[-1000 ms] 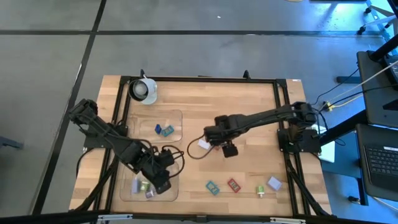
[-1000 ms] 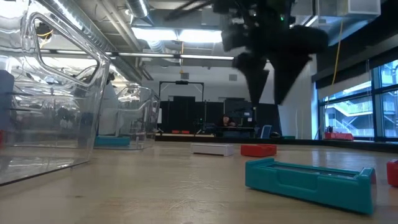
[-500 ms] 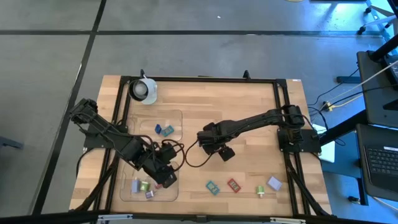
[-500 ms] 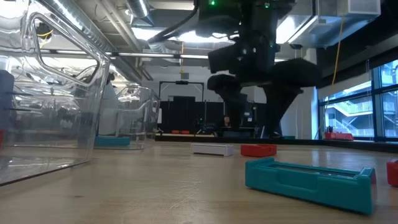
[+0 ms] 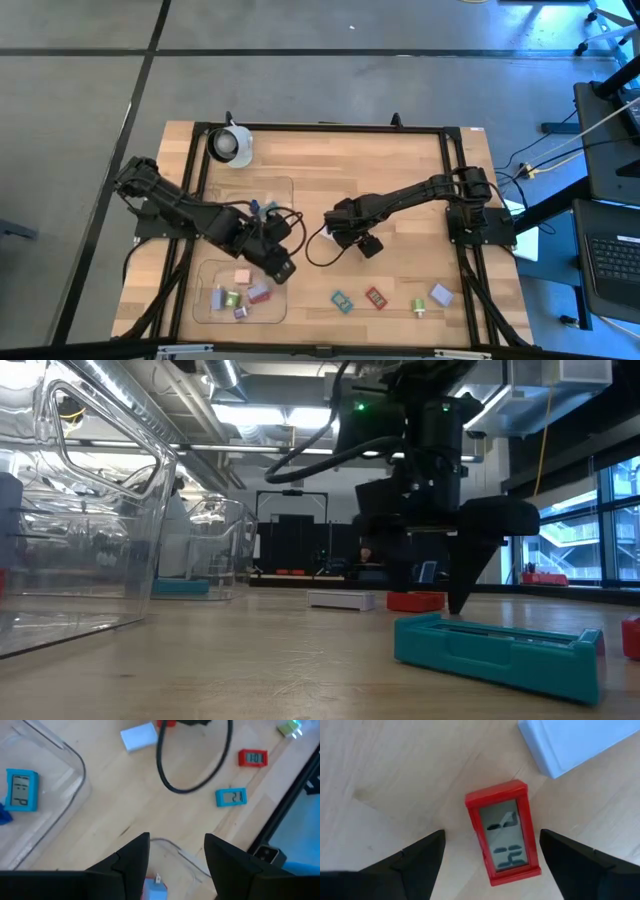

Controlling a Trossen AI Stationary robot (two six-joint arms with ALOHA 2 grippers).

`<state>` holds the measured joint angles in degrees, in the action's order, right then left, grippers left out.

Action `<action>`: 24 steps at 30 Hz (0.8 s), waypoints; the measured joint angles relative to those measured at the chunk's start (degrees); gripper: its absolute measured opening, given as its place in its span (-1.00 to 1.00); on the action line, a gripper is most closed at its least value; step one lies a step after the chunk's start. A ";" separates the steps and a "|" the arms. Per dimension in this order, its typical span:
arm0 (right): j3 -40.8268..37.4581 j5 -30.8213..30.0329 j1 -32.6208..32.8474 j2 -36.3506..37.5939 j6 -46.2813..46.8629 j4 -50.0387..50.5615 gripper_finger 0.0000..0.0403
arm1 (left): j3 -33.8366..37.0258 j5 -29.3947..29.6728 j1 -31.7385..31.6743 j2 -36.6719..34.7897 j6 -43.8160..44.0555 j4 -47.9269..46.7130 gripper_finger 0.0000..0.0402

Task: Pick & Place Office items
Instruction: Put the top red timer into the top transparent bin

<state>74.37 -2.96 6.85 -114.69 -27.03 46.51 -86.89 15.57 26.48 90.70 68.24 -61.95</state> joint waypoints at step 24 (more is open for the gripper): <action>-0.38 3.13 -11.67 8.29 10.28 -1.27 -0.15 | 0.00 1.53 -12.74 0.01 -4.55 0.50 -0.08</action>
<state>73.99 0.17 -4.82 -106.40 -16.75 45.24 -86.89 17.10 13.74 90.70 63.69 -61.45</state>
